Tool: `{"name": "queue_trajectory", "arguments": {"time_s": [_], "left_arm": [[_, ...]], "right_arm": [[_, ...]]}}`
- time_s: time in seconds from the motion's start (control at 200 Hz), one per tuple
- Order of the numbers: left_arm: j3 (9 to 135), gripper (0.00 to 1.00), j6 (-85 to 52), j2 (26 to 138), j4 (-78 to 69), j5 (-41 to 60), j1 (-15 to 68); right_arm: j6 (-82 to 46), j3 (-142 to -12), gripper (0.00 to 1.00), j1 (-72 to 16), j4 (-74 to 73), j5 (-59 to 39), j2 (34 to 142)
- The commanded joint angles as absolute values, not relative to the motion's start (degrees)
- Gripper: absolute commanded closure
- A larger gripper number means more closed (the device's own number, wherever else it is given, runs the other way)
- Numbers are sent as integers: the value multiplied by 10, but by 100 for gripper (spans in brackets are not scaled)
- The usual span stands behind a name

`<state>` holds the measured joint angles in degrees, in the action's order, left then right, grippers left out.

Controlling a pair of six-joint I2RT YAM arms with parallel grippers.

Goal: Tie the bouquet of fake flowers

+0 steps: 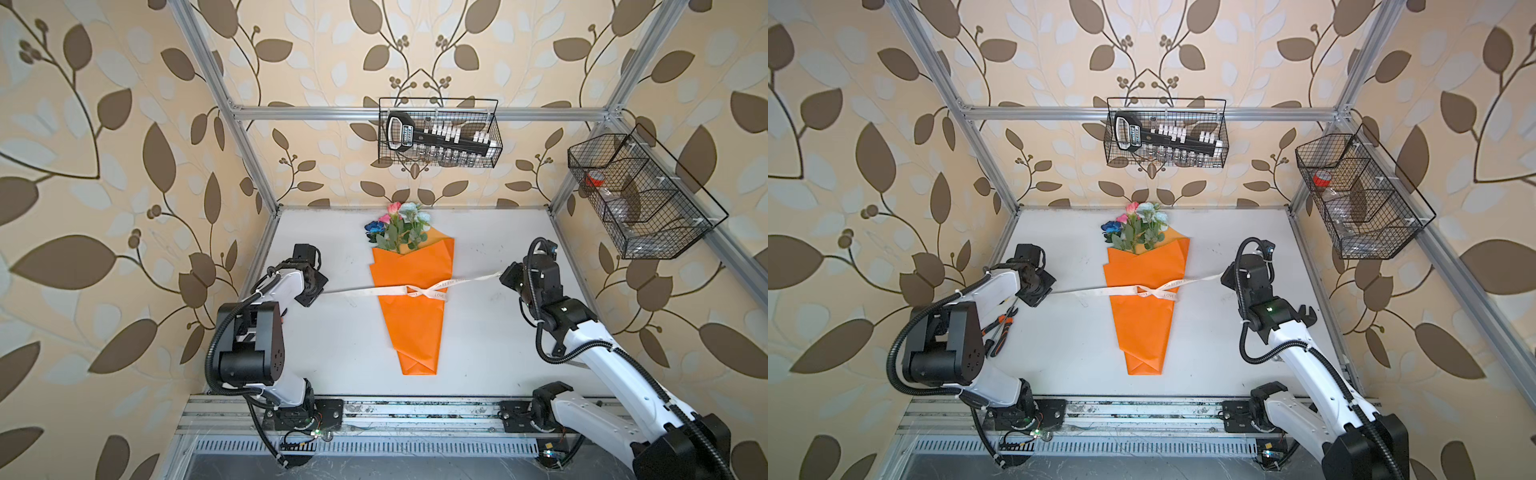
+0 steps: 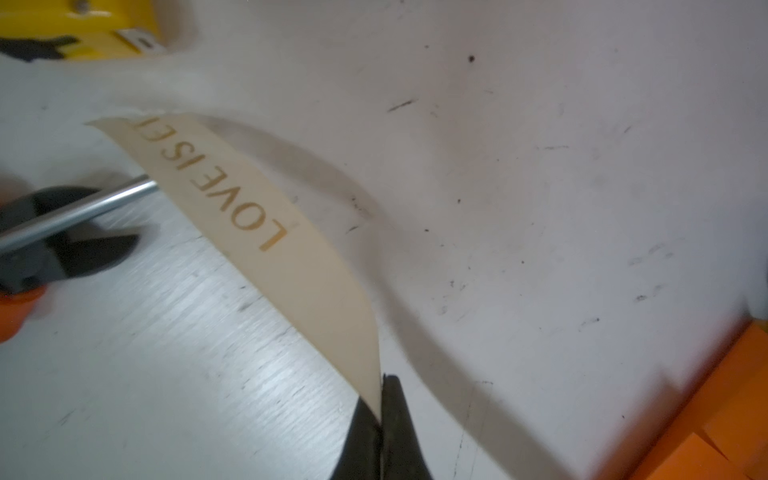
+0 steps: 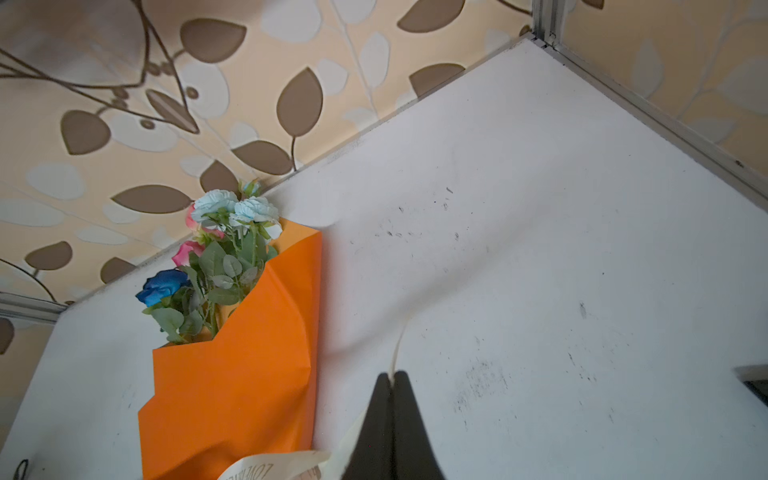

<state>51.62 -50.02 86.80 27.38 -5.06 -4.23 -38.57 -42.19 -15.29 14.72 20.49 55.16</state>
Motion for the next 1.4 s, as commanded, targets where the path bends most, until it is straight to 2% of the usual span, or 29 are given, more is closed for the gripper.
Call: {"name": "queue_trajectory", "arguments": {"time_s": [0.0, 0.18, 0.395, 0.495, 0.845, 1.08, 1.395], "left_arm": [[489, 100, -554, 831, 306, -95, -60], [462, 100, -571, 839, 310, -93, -96], [448, 100, -570, 860, 289, -70, -135], [447, 100, -567, 868, 284, -65, -151], [464, 100, -544, 893, 265, -28, -243], [492, 100, -542, 934, 258, 0, -288], [524, 100, -527, 960, 253, 29, -375]], "right_arm": [[-404, -396, 100, -137, 166, 194, 539], [-410, -372, 100, -53, 167, 149, 537], [-401, -348, 100, 68, 130, 48, 562], [-396, -347, 100, 91, 118, 29, 588], [-367, -385, 100, 190, 93, 52, 679], [-367, -452, 100, 249, 81, 52, 784], [-349, -556, 100, 315, 92, 91, 835]]}}
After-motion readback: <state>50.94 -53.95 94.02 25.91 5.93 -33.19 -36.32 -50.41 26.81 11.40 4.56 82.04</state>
